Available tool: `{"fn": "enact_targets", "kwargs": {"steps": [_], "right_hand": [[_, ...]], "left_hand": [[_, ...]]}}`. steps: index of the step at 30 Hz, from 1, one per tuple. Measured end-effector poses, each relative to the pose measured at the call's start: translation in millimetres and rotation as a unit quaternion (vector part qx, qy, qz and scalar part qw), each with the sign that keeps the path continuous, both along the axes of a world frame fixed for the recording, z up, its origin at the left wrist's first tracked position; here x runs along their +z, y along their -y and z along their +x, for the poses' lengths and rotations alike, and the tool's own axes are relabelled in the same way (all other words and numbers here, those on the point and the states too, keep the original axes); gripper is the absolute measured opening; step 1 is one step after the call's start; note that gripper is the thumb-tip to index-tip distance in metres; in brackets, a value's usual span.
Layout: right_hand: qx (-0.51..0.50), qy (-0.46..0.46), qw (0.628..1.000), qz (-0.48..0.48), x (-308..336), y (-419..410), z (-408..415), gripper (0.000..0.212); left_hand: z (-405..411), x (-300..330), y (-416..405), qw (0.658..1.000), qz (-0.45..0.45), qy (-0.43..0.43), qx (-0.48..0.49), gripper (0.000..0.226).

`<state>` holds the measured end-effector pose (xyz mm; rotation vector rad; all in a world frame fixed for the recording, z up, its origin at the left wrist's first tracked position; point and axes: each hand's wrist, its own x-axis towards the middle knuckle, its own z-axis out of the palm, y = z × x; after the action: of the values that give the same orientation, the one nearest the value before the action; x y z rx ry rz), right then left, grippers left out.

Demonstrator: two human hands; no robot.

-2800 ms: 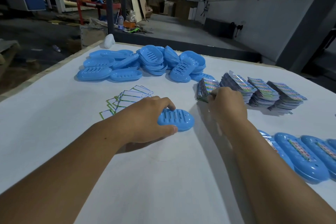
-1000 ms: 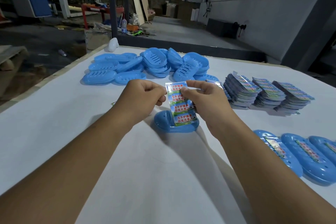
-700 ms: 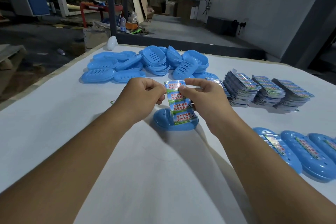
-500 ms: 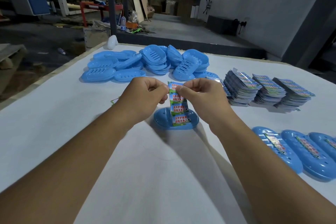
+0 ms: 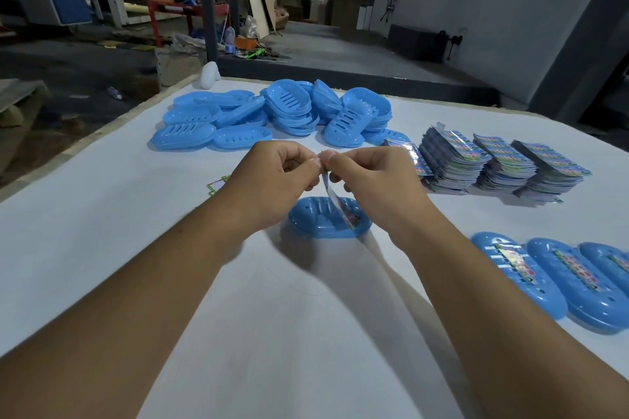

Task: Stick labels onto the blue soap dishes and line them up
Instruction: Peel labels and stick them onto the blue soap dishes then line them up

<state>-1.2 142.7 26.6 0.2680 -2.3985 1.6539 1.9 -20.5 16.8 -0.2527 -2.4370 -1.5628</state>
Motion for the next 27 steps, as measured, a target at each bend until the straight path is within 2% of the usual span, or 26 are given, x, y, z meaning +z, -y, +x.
{"fn": "enact_targets", "kwargs": {"steps": [11, 24, 27], "right_hand": [[-0.013, 0.054, 0.998, -0.028, 0, -4, -5, 0.03], [-0.033, 0.128, 0.984, -0.117, 1, -12, -9, 0.019], [-0.042, 0.147, 0.979, -0.131, 2, -14, -11, 0.019]], "left_hand": [[-1, 4, 2, 0.998, 0.002, 0.014, 0.065, 0.025], [-8, 3, 9, 0.986, -0.039, 0.071, 0.149, 0.037], [-11, 3, 12, 0.981, -0.053, 0.096, 0.159, 0.032]]}}
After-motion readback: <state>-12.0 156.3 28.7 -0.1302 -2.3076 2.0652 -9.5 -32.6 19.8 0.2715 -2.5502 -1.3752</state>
